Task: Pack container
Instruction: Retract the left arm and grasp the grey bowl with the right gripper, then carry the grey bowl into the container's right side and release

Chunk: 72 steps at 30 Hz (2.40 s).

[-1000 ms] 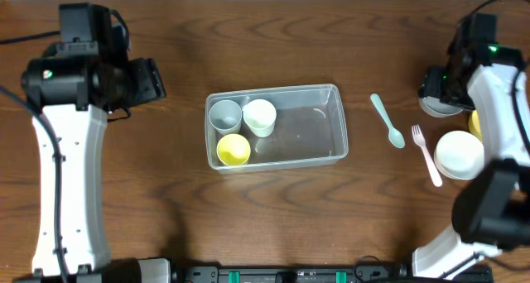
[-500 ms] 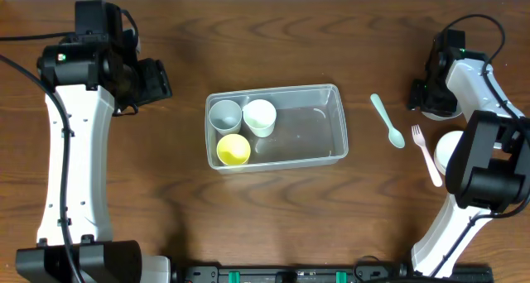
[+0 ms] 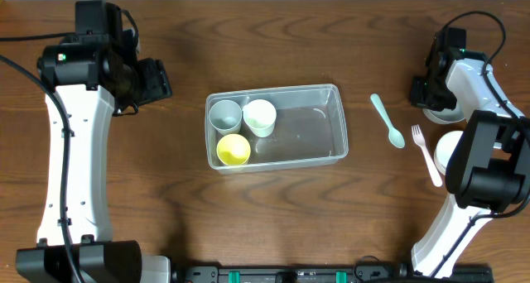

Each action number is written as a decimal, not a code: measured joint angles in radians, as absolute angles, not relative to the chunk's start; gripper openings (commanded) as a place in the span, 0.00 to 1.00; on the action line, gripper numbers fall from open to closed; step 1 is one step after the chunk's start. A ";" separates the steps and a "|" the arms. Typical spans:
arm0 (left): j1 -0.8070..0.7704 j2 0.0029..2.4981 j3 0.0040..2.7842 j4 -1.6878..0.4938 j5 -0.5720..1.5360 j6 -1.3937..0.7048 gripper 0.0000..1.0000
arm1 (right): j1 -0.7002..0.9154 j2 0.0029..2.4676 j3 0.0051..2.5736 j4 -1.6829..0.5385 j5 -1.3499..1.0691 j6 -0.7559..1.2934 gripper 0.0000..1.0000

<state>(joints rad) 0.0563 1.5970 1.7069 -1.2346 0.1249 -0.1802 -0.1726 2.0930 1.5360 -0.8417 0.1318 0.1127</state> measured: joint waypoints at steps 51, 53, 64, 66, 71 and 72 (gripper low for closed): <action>0.056 1.597 1.707 -1.256 0.125 -0.180 0.73 | 0.566 1.845 1.684 -1.104 -0.009 -0.069 0.01; 0.056 1.597 1.707 -1.256 0.125 -0.180 0.73 | 0.568 1.860 1.641 -1.064 -0.009 -0.070 0.01; 0.056 1.597 1.707 -1.256 0.125 -0.180 0.73 | 0.568 1.960 1.593 -0.982 -0.011 -0.098 0.03; 0.056 1.597 1.707 -1.256 0.125 -0.180 0.73 | 0.568 1.983 1.593 -0.967 -0.011 -0.101 0.20; 0.056 1.597 1.707 -1.256 0.125 -0.180 0.73 | 0.568 2.007 1.587 -0.938 -0.007 -0.112 0.41; 0.056 1.597 1.707 -1.256 0.125 -0.180 0.73 | 0.568 2.007 1.587 -0.935 -0.004 -0.115 0.41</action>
